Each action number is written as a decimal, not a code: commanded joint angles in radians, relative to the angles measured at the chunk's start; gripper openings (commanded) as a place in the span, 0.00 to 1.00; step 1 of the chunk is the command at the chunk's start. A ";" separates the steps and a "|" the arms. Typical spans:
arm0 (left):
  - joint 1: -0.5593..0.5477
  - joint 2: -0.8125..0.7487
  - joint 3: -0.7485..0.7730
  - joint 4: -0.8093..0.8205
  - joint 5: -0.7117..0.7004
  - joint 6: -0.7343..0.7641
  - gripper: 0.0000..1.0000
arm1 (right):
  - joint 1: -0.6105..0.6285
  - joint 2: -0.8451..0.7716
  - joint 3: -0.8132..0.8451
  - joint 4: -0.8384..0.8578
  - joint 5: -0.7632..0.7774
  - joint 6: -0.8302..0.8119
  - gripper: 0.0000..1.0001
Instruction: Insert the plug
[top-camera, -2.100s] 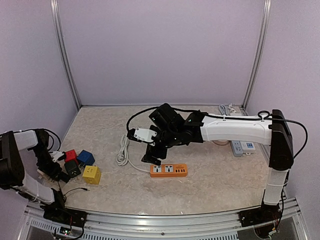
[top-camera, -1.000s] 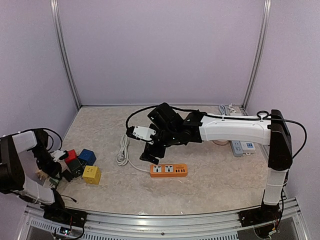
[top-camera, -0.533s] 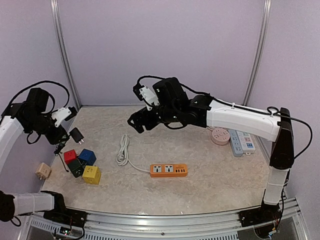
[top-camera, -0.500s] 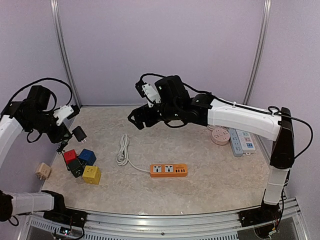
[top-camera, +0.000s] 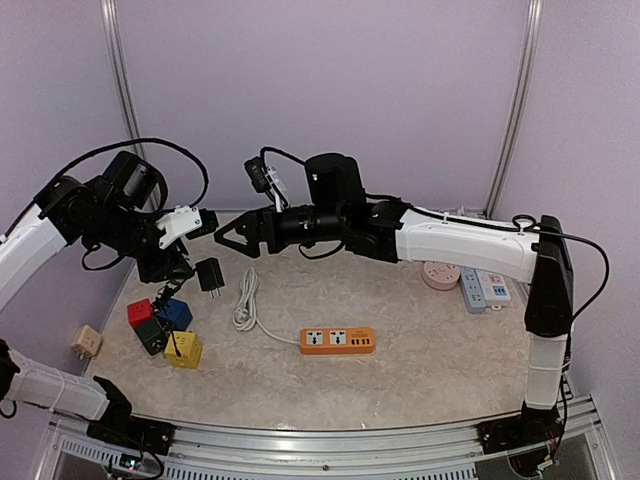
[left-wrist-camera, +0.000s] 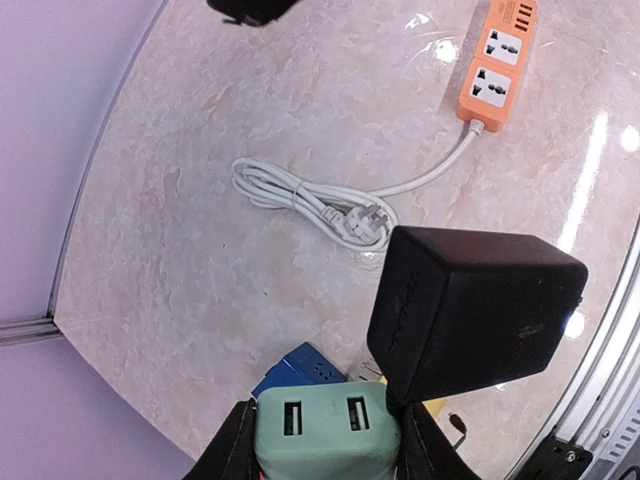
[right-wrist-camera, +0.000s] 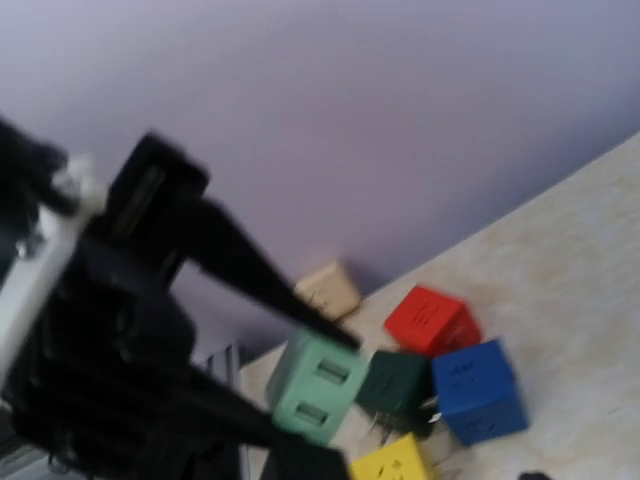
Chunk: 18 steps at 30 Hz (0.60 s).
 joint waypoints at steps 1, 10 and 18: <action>-0.006 -0.004 -0.015 0.047 -0.023 -0.028 0.00 | 0.018 0.088 0.039 -0.020 -0.066 -0.008 0.84; 0.007 -0.007 -0.067 0.087 -0.026 -0.029 0.00 | 0.021 0.202 0.006 0.247 -0.219 0.191 0.71; 0.095 0.041 -0.076 0.140 0.024 -0.049 0.00 | 0.020 0.305 0.069 0.222 -0.265 0.267 0.32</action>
